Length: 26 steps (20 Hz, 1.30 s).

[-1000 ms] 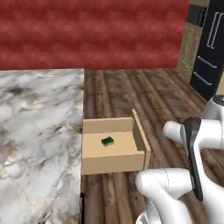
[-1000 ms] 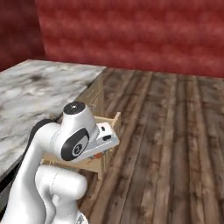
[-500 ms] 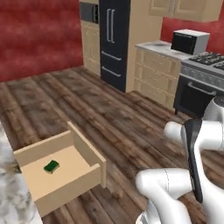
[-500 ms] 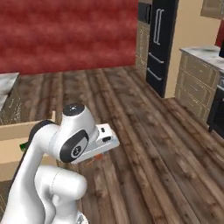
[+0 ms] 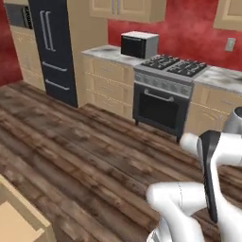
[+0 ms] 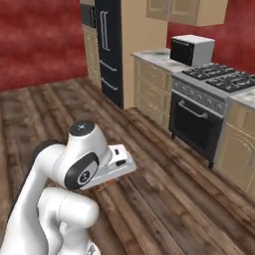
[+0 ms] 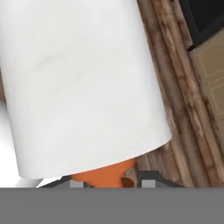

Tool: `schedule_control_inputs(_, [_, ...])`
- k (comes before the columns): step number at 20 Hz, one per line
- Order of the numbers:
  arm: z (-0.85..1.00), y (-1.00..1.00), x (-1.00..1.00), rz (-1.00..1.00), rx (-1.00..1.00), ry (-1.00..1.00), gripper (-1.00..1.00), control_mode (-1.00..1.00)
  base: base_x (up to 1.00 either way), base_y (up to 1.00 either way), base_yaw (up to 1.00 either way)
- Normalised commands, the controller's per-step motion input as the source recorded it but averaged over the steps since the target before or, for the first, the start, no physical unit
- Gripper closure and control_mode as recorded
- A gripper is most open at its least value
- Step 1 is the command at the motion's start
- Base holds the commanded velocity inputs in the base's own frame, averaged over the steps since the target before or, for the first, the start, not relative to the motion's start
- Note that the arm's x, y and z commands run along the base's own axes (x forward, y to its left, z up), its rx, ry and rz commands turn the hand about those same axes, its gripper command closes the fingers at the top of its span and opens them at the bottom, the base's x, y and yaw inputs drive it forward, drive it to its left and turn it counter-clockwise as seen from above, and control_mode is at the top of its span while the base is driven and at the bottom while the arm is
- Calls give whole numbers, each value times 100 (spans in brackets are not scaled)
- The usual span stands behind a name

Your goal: Restock the sink supplies by placing the sponge and soap dispenser on the counter and next to the sink. Make sure the soap dispenser is upright.

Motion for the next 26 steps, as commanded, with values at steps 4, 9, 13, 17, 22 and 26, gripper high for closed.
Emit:
schedule_control_inputs(4, [0,0,0,0,0,0,100,100,58,-53,-45])
schedule_control_inputs(9, [0,0,0,0,0,0,100,100,46,-7,-68])
schedule_control_inputs(13, [0,0,0,0,0,0,100,100,40,-10,-70])
schedule_control_inputs(17, [0,0,0,0,0,0,100,100,44,-31,-66])
schedule_control_inputs(22, [0,0,0,0,0,0,100,100,44,-5,-68])
schedule_control_inputs(26, [0,0,0,0,0,0,100,100,37,0,-69])
